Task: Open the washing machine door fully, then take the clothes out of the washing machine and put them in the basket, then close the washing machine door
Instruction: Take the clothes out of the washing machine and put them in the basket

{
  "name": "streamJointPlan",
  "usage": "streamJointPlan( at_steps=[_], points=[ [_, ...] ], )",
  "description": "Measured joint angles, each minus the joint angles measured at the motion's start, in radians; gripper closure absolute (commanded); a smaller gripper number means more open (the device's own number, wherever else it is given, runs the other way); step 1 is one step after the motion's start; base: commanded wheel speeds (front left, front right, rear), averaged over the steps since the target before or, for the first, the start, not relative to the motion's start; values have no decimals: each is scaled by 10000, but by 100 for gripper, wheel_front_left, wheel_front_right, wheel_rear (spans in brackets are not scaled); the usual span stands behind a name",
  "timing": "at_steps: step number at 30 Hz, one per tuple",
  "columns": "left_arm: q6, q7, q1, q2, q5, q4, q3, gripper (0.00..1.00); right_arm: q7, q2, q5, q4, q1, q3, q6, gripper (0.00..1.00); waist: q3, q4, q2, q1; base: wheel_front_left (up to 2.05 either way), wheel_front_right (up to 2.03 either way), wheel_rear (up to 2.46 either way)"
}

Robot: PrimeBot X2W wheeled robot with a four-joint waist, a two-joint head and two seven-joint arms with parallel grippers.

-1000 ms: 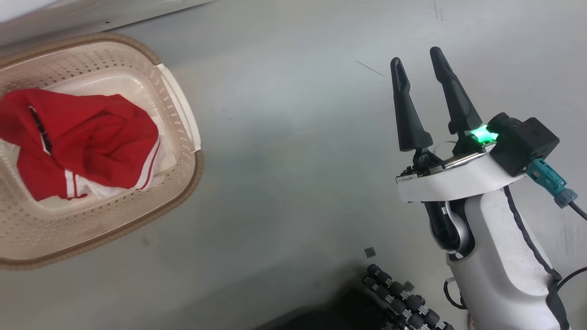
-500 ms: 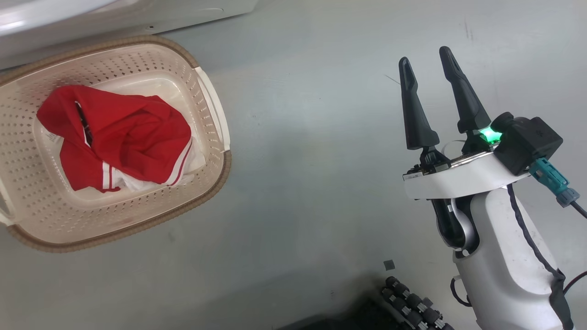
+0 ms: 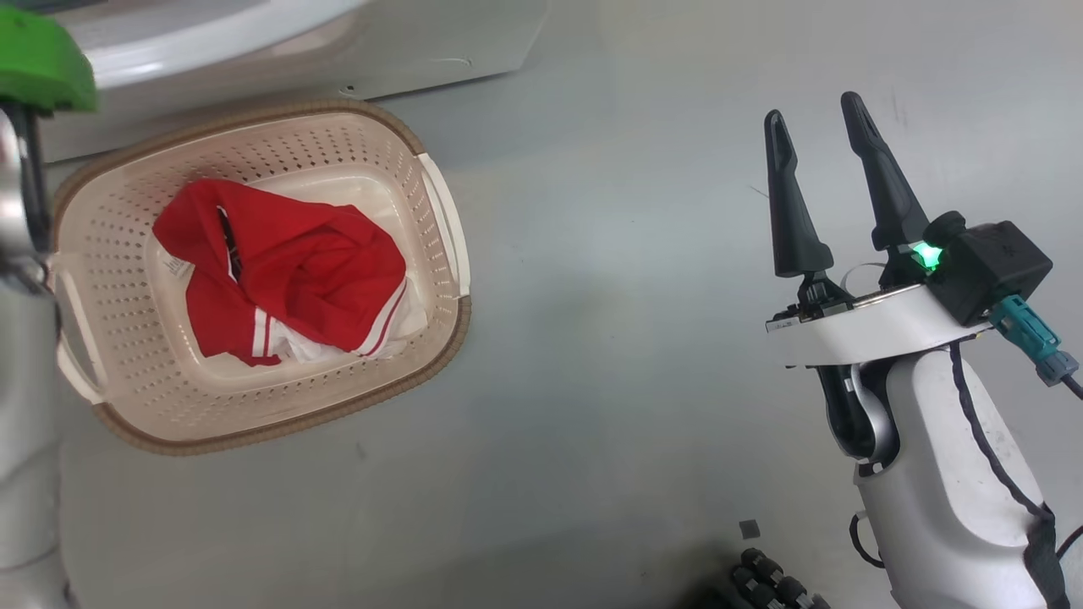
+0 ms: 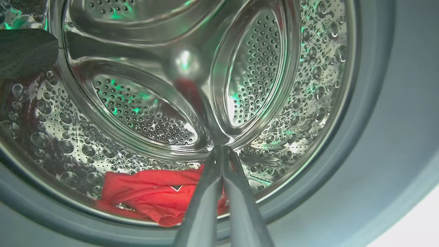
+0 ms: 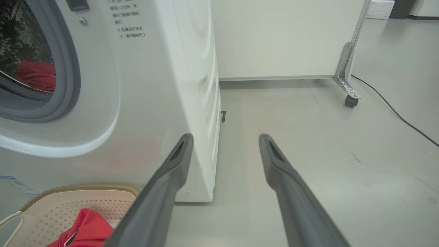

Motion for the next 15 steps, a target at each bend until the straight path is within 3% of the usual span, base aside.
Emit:
streamJointPlan(
  at_steps=[12, 13, 15],
  points=[
    [52, -1528, 3316, -1308, -167, -368, 169, 100, 0, -142, -313, 382, 679, -309, 4, 0, -1213, 503, 0, 0, 0, 0, 0],
    [71, -1590, 3549, -1421, -192, -362, 169, 96, 0, -153, -366, 420, 750, -334, 4, 0, -1326, 542, 0, 0, 0, 0, 0],
    [90, -1741, 3998, -1582, -196, -357, 82, 79, 0, -174, -383, 472, 882, -397, 4, 0, -1560, 621, 0, 0, 0, 0, 0]
  ],
)
